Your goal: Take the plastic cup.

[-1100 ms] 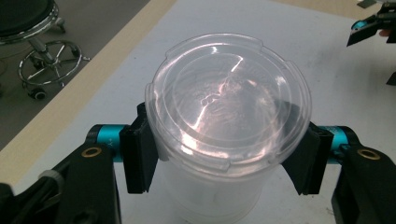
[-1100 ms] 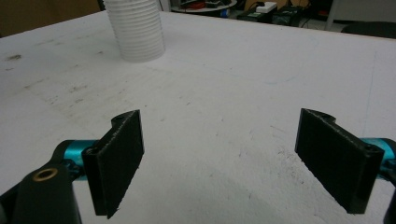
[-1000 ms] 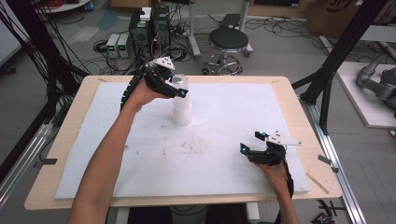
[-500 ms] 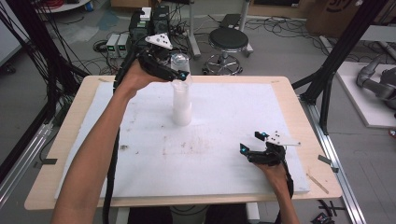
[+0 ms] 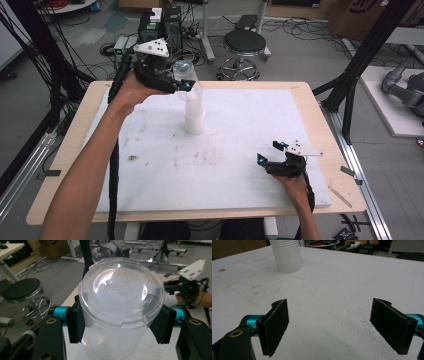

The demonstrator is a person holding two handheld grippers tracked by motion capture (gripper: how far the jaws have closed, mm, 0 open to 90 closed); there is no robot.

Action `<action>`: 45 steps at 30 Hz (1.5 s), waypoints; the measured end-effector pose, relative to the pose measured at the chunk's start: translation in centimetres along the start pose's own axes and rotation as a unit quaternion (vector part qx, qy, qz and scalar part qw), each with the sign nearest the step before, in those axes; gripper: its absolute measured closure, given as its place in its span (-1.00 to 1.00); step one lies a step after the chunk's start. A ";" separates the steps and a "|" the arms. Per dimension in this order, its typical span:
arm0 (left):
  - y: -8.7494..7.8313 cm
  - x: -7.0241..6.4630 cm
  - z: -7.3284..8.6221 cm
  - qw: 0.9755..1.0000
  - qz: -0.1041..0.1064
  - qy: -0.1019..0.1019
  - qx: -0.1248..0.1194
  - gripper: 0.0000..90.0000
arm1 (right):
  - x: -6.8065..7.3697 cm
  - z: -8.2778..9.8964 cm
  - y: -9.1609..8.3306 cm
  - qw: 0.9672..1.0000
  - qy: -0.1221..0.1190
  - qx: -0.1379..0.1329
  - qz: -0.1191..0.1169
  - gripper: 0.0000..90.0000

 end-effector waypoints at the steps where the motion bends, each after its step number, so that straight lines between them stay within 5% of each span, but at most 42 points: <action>1: -0.4 -0.4 0.2 1.000 0.003 0.000 -0.004 -0.15 | 0.0 0.0 0.0 1.000 -0.003 -0.002 0.001 -0.66; 7: -2.4 -3.5 2.0 0.998 0.030 0.002 -0.048 -0.15 | 0.1 0.0 -0.1 1.000 -0.006 -0.003 0.000 -0.66; 17: -4.6 -6.8 7.1 0.991 0.051 -0.016 -0.119 -0.15 | 0.1 0.0 0.1 1.000 -0.005 0.007 -0.001 -0.66; 29: -1.6 -9.3 13.0 0.987 0.078 -0.046 -0.131 -0.16 | 0.2 0.0 0.4 1.000 -0.006 0.022 -0.004 -0.66; 45: 0.1 -9.5 13.6 0.985 0.090 -0.055 -0.135 -0.16 | 0.1 0.0 0.4 1.000 -0.004 0.025 -0.003 -0.66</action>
Point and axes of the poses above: each handheld gripper's, and its own axes: y roughly forward along the jaws, z roughly out of its underside, x roughly to its left, the point moved 3 cm from there along y, roughly forward along the jaws, and after that the axes turned 4 degrees about -x, right-handed, at the moved point
